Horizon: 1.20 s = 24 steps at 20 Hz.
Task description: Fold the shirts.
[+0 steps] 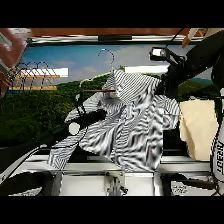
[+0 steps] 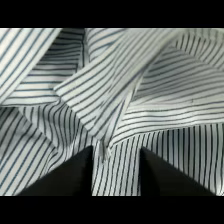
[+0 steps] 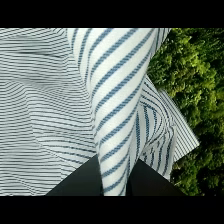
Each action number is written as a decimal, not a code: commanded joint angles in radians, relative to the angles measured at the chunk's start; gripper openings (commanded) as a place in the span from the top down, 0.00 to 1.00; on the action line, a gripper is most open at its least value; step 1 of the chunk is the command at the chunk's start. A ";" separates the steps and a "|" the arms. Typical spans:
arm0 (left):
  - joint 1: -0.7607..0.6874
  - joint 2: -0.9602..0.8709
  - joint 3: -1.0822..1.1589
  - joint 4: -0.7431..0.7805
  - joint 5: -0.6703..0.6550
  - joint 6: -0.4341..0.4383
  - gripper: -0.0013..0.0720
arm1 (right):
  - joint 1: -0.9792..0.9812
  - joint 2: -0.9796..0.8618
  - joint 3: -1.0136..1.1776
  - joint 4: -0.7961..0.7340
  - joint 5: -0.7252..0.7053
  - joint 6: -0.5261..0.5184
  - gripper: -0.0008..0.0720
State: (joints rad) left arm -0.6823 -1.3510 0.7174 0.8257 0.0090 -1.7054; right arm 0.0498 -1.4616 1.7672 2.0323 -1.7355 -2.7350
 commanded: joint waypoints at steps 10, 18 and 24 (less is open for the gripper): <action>0.209 0.103 0.037 0.004 -0.168 0.148 0.92 | 0.000 0.001 0.000 -0.014 0.028 0.036 0.89; 0.428 0.174 0.037 0.004 -0.306 0.196 0.93 | 0.000 0.001 0.000 0.084 0.115 0.052 0.89; 0.481 0.169 0.087 0.004 -0.301 0.202 0.92 | 0.000 0.001 0.000 0.135 0.066 0.025 0.89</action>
State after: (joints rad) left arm -0.2314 -1.1820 0.7834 0.8303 -0.2829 -1.5105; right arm 0.0502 -1.4616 1.7672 2.1380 -1.6459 -2.6980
